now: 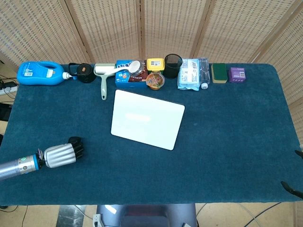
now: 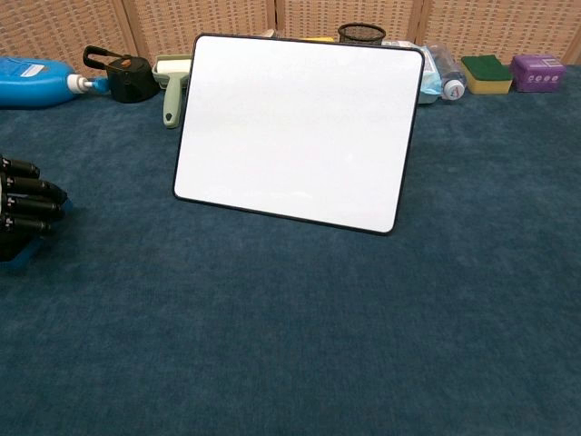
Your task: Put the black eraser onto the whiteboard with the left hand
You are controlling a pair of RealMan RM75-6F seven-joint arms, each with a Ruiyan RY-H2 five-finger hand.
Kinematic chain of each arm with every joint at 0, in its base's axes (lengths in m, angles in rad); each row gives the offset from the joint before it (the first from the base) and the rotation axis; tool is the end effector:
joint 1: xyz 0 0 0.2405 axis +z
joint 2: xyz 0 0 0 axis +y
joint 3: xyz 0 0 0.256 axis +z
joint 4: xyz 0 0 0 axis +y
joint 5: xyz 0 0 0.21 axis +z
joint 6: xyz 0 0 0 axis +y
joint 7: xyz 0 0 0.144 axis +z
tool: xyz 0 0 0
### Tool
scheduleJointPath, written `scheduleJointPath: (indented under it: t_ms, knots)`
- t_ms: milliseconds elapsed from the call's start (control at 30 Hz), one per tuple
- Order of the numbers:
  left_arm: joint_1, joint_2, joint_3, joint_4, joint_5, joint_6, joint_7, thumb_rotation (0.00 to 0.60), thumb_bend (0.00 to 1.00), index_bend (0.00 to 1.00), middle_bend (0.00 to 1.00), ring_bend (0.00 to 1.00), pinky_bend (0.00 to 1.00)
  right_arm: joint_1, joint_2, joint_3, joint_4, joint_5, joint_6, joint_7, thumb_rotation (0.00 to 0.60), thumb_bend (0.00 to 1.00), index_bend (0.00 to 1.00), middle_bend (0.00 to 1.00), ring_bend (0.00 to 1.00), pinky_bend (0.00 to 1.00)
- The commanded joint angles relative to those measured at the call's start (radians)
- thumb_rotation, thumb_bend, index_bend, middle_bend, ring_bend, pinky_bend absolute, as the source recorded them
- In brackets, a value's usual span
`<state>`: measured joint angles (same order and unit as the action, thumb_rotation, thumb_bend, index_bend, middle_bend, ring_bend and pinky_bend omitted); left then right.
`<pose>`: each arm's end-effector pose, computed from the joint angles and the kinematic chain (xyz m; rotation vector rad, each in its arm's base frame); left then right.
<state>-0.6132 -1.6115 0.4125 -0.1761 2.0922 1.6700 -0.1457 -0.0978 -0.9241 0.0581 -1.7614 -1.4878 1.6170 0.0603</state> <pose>-0.3102 0.3062 0.0773 -2.5286 0.4628 -0.6511 -0.3130 -0.1249 0.2244 1.2011 -0.9075 0.8619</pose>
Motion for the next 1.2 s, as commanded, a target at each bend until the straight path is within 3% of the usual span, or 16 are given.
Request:
scheduleJointPath:
  t_ms: [33,167,367,500,600,800,933,1067,1200]
  knots:
    - [-0.016,0.005,-0.014,-0.014,-0.018,0.039,0.01,0.6,0.23,0.55,0.39,0.31,0.46,0.0,0.002,-0.001,-0.002,-0.001,-0.001,0.0,0.6,0.0,0.17,0.12,0.15,0.15]
    - [-0.034,0.007,-0.038,-0.044,-0.042,0.075,0.028,0.6,0.23,0.57,0.41,0.33,0.48,-0.002,0.006,-0.002,-0.003,-0.002,0.001,0.009,0.6,0.0,0.17,0.12,0.15,0.15]
    - [-0.084,-0.008,-0.147,-0.164,-0.13,0.178,0.038,0.6,0.23,0.62,0.46,0.4,0.53,-0.001,0.011,-0.003,0.0,-0.002,-0.004,0.024,0.6,0.0,0.17,0.12,0.15,0.15]
    - [-0.121,-0.023,-0.197,-0.26,-0.16,0.178,0.104,0.6,0.24,0.66,0.49,0.42,0.54,0.001,0.014,-0.007,-0.001,-0.006,-0.01,0.029,0.6,0.0,0.17,0.12,0.15,0.15]
    - [-0.146,-0.03,-0.229,-0.386,-0.185,0.107,0.194,0.6,0.27,0.68,0.51,0.43,0.54,0.0,0.017,-0.009,-0.001,-0.01,-0.01,0.035,0.6,0.0,0.17,0.12,0.15,0.15]
    - [-0.188,0.028,-0.278,-0.744,-0.235,-0.098,0.414,0.6,0.3,0.68,0.51,0.43,0.54,-0.001,0.024,-0.011,0.002,-0.01,-0.011,0.053,0.6,0.0,0.17,0.12,0.15,0.15]
    - [-0.183,0.052,-0.346,-0.945,-0.333,-0.199,0.505,0.6,0.3,0.68,0.51,0.43,0.54,-0.001,0.028,-0.012,0.004,-0.01,-0.011,0.062,0.6,0.0,0.17,0.12,0.15,0.15]
    - [-0.172,0.057,-0.423,-1.096,-0.454,-0.289,0.647,0.6,0.32,0.68,0.51,0.43,0.54,0.0,0.028,-0.014,0.003,-0.012,-0.016,0.059,0.6,0.0,0.17,0.12,0.15,0.15]
    - [-0.174,0.044,-0.478,-1.177,-0.522,-0.339,0.779,0.6,0.33,0.68,0.51,0.43,0.54,0.001,0.026,-0.019,-0.002,-0.021,-0.017,0.048,0.6,0.0,0.17,0.12,0.15,0.15]
